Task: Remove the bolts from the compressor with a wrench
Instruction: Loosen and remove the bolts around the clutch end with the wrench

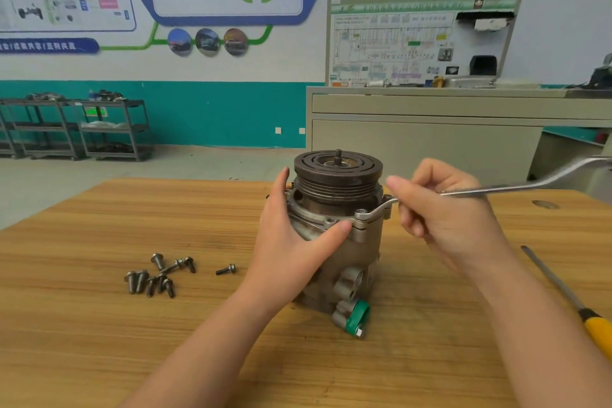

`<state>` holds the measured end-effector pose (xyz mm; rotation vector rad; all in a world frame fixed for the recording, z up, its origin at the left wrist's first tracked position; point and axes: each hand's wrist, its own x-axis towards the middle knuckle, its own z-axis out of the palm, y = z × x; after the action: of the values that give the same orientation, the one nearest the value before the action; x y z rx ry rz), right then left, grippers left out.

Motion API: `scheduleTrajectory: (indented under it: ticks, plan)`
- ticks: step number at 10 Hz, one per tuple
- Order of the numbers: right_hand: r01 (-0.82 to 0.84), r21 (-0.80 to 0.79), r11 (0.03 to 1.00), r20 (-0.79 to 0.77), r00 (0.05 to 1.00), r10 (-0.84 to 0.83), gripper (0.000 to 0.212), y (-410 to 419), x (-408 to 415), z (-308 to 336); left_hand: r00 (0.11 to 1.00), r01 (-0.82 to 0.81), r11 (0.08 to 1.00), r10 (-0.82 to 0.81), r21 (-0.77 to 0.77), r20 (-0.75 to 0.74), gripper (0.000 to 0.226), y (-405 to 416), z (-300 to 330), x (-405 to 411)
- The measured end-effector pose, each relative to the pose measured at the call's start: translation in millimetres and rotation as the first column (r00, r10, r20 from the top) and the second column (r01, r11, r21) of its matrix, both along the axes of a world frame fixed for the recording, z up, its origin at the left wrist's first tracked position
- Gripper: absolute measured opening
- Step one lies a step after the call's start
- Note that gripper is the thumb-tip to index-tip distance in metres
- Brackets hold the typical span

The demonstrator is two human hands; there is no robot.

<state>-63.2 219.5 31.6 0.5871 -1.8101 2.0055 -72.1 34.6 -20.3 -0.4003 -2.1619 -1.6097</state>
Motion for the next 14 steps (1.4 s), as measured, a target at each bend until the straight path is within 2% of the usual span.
scheduleTrajectory:
  ticks: [1, 2, 3, 4, 5, 6, 7, 8, 9, 10, 11, 12, 13, 14]
  plan:
    - [-0.107, -0.375, 0.921, 0.271, 0.937, 0.219, 0.023, -0.4, -13.0, -5.8, 1.000, 0.007, 1.000, -0.007, 0.002, -0.003, 0.108, 0.2, 0.7, 0.3]
    - [-0.019, -0.640, 0.768, 0.186, 0.966, 0.179, 0.025, 0.1, -13.0, -8.1, 1.000, 0.009, 1.000, -0.009, 0.006, 0.016, 0.113, 0.0, 0.0, -0.2]
    - [0.128, -0.512, 0.849, -0.028, 0.986, -0.165, 0.038, 5.1, -1.8, -2.3, 1.000, -0.001, 1.000, 0.001, 0.009, 0.025, 0.115, 0.2, -0.3, -0.6]
    - [0.387, -0.126, 0.913, -0.336, 0.849, -0.407, 0.035, -4.0, 6.7, -3.8, 1.000, -0.011, 1.000, 0.010, 0.009, 0.026, 0.115, 0.6, -0.3, -1.2]
    - [0.525, 0.125, 0.842, -0.542, 0.747, -0.385, 0.032, -14.7, 11.1, -10.5, 1.000, -0.013, 1.000, 0.013, -0.002, 0.018, 0.115, 0.2, -0.2, -0.7]
    - [0.587, 0.180, 0.789, -0.644, 0.677, -0.357, 0.037, -17.2, 14.7, -12.7, 1.000, -0.014, 1.000, 0.014, -0.003, 0.003, 0.115, -0.2, 0.8, 0.2]
    - [0.591, 0.151, 0.793, -0.679, 0.645, -0.351, 0.036, -21.1, 18.4, -9.2, 1.000, -0.013, 1.000, 0.013, -0.009, 0.007, 0.116, -0.2, 0.7, 0.3]
    - [0.631, 0.171, 0.757, -0.679, 0.632, -0.374, 0.039, -26.6, 19.4, -15.6, 1.000, -0.007, 1.000, 0.007, -0.006, -0.002, 0.113, -1.6, 0.3, -0.4]
    - [0.610, 0.504, 0.611, -0.549, 0.773, -0.319, 0.022, -22.6, 9.6, -21.7, 0.999, -0.040, 0.999, 0.040, -0.031, -0.014, 0.105, -0.5, -2.7, -1.3]
    - [0.560, 0.681, 0.472, -0.494, 0.827, -0.267, 0.025, -19.5, 8.0, -24.9, 0.957, -0.192, 0.973, 0.156, -0.128, -0.245, 0.084, 4.3, -4.2, 5.4]
    - [0.538, 0.446, 0.715, -0.504, 0.811, -0.296, 0.027, -30.9, 18.3, -16.4, 0.801, -0.275, 0.915, 0.048, -0.295, -0.597, 0.044, 9.1, -7.4, 6.9]
    - [0.518, 0.280, 0.808, -0.304, 0.846, -0.437, 0.033, -42.3, 0.0, -26.1, 0.845, -0.200, 0.907, -0.032, -0.371, -0.533, 0.030, 13.3, -9.4, 5.5]
    - [0.636, 0.115, 0.763, -0.606, 0.654, -0.453, 0.034, -47.2, 14.7, -29.7, 0.862, -0.202, 0.907, -0.014, -0.371, -0.506, 0.025, 14.4, -11.0, 4.1]
    - [0.726, 0.039, 0.687, -0.863, 0.371, -0.343, 0.031, -38.2, 25.9, -37.5, 0.862, -0.215, 0.910, 0.006, -0.355, -0.507, 0.023, 14.8, -7.9, 3.1]
